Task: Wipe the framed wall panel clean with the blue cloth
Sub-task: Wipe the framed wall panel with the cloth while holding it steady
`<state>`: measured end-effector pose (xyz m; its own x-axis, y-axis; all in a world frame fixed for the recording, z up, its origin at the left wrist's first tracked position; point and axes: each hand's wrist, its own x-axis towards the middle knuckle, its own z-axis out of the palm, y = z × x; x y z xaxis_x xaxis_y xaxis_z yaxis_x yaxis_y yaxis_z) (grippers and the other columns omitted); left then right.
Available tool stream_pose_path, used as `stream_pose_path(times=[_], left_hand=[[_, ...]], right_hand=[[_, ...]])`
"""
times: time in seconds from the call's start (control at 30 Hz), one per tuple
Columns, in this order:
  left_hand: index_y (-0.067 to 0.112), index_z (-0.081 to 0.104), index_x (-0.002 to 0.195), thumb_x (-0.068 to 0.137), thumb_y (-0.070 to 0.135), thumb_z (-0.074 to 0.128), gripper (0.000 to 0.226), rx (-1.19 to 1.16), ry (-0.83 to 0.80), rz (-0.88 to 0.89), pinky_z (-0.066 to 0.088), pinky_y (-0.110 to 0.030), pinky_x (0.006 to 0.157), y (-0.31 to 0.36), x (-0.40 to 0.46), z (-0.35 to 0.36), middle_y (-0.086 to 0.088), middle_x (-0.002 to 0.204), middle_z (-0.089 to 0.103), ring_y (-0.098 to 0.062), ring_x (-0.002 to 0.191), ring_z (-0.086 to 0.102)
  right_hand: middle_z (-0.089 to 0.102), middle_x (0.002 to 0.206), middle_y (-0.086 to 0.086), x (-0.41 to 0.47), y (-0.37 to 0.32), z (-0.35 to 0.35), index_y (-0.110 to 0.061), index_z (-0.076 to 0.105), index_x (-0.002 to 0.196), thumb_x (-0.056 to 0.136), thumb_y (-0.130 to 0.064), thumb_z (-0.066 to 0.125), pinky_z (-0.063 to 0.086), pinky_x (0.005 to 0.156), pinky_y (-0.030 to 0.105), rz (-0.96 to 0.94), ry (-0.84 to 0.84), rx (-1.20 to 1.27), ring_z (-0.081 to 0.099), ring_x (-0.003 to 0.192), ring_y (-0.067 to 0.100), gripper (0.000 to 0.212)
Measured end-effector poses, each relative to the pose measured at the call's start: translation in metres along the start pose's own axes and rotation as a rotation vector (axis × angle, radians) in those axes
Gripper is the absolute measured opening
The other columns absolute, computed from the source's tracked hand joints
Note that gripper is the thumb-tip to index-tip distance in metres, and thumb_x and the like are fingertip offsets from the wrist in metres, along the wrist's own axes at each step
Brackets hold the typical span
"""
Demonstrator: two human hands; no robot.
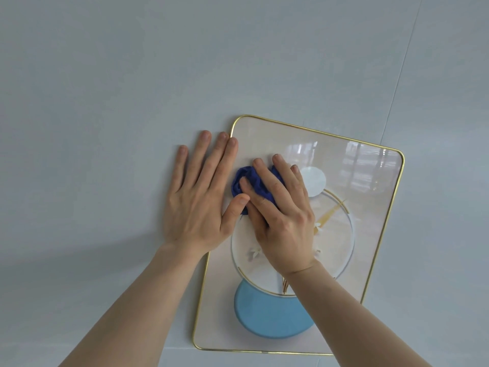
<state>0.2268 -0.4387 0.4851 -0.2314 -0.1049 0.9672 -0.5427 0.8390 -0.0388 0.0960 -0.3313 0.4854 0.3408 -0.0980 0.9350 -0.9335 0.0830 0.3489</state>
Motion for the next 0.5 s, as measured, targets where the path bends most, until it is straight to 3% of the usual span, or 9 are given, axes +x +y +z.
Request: stream_pose_path(times=[0.17, 0.33, 0.5], left_hand=[[0.014, 0.018, 0.164, 0.104, 0.054, 0.007, 0.073, -0.008, 0.012, -0.010, 0.009, -0.051, 0.132, 0.000, 0.000, -0.001, -0.003, 0.173, 0.021, -0.026, 0.162, 0.012], [0.014, 0.017, 0.164, 0.103, 0.052, 0.007, 0.072, -0.019, 0.015, -0.011, 0.009, -0.052, 0.131, 0.001, 0.001, -0.001, -0.004, 0.173, 0.022, -0.027, 0.162, 0.012], [0.014, 0.016, 0.164, 0.103, 0.052, 0.008, 0.073, -0.005, 0.023, -0.013, 0.010, -0.053, 0.131, 0.001, -0.001, 0.000, -0.004, 0.173, 0.022, -0.027, 0.162, 0.012]], right_hand=[[0.066, 0.141, 0.012, -0.014, -0.001, -0.004, -0.015, 0.081, 0.116, 0.097, -0.012, 0.074, 0.042, 0.117, 0.062, -0.015, -0.046, 0.006, 0.051, 0.143, 0.041, 0.021], [0.063, 0.145, 0.007, -0.060, -0.008, -0.016, -0.019, 0.078, 0.124, 0.102, -0.017, 0.067, 0.040, 0.119, 0.060, -0.059, -0.167, 0.005, 0.050, 0.144, 0.038, 0.024], [0.062, 0.146, 0.006, -0.073, -0.012, -0.018, -0.018, 0.078, 0.123, 0.103, -0.015, 0.066, 0.037, 0.122, 0.058, -0.048, -0.173, 0.008, 0.048, 0.146, 0.037, 0.024]])
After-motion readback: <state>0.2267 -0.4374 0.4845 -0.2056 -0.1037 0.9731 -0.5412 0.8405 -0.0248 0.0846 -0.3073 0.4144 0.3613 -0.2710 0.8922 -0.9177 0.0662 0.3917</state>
